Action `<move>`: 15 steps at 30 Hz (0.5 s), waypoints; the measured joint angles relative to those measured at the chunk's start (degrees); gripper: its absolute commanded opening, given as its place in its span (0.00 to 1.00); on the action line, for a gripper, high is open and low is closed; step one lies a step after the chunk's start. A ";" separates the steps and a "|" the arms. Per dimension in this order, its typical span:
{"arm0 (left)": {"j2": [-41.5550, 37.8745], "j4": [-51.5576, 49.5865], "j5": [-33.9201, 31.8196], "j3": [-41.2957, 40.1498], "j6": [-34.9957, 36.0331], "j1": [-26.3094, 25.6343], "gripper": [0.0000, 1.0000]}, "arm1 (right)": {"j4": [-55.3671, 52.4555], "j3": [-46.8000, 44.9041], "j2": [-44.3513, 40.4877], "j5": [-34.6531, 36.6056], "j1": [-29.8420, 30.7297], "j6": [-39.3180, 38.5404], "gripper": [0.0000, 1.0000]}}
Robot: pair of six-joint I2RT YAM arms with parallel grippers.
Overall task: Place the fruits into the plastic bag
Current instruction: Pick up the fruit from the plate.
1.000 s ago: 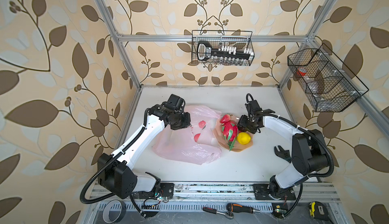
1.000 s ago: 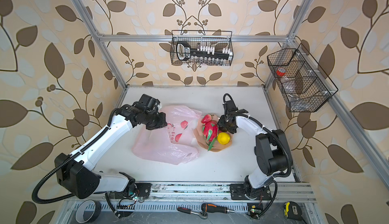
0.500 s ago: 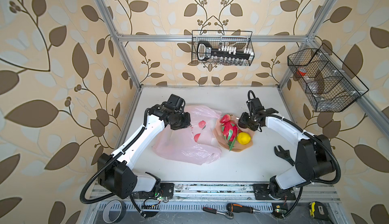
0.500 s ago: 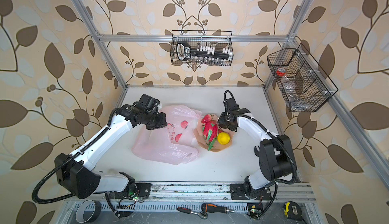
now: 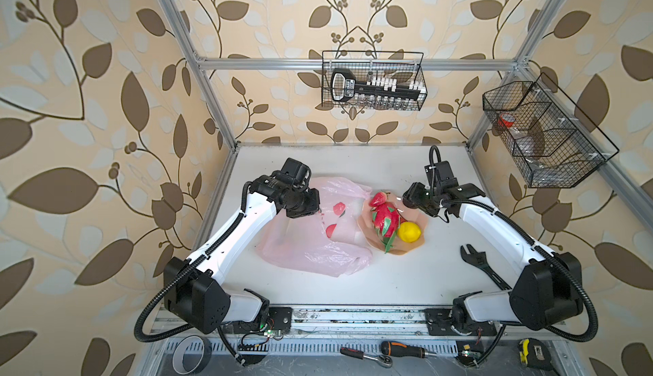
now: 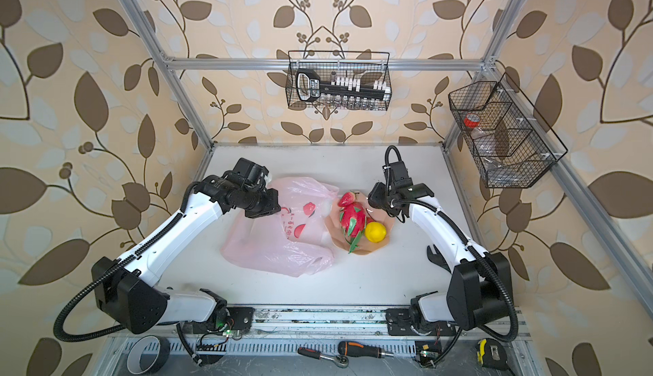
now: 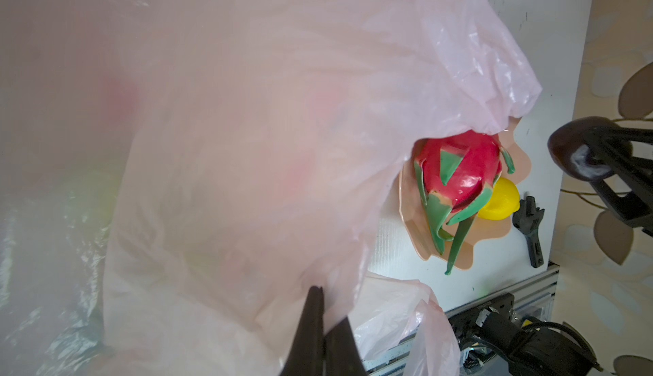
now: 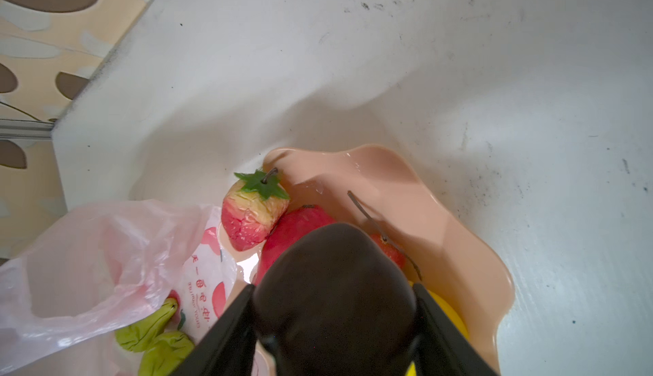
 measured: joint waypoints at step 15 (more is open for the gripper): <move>0.00 0.00 0.00 0.00 0.00 0.00 0.00 | 28.74 -20.09 -7.50 -24.44 -5.90 19.28 0.53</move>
